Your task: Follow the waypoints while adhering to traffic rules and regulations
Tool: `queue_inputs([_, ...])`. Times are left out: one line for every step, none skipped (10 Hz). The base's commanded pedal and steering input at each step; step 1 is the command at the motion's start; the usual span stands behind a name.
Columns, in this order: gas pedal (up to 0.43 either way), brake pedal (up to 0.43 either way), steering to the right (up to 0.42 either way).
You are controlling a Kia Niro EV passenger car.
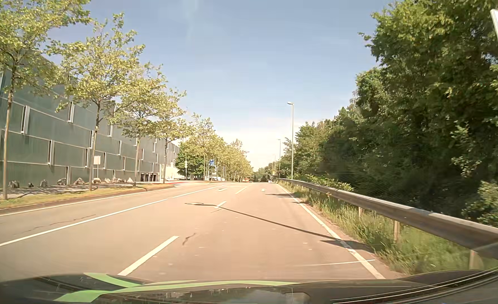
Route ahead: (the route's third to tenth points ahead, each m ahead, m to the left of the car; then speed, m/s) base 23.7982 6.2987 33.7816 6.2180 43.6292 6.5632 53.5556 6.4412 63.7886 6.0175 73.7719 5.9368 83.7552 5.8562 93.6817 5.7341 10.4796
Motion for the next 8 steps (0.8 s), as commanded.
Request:
queue_inputs([0.039,0.000,-0.004])
queue_inputs([0.047,0.000,-0.004])
queue_inputs([0.047,0.000,-0.004])
queue_inputs([0.047,0.000,-0.004])
queue_inputs([0.047,0.000,-0.004])
queue_inputs([0.047,0.000,-0.004])
queue_inputs([0.067,0.000,-0.004])
queue_inputs([0.087,0.000,-0.004])
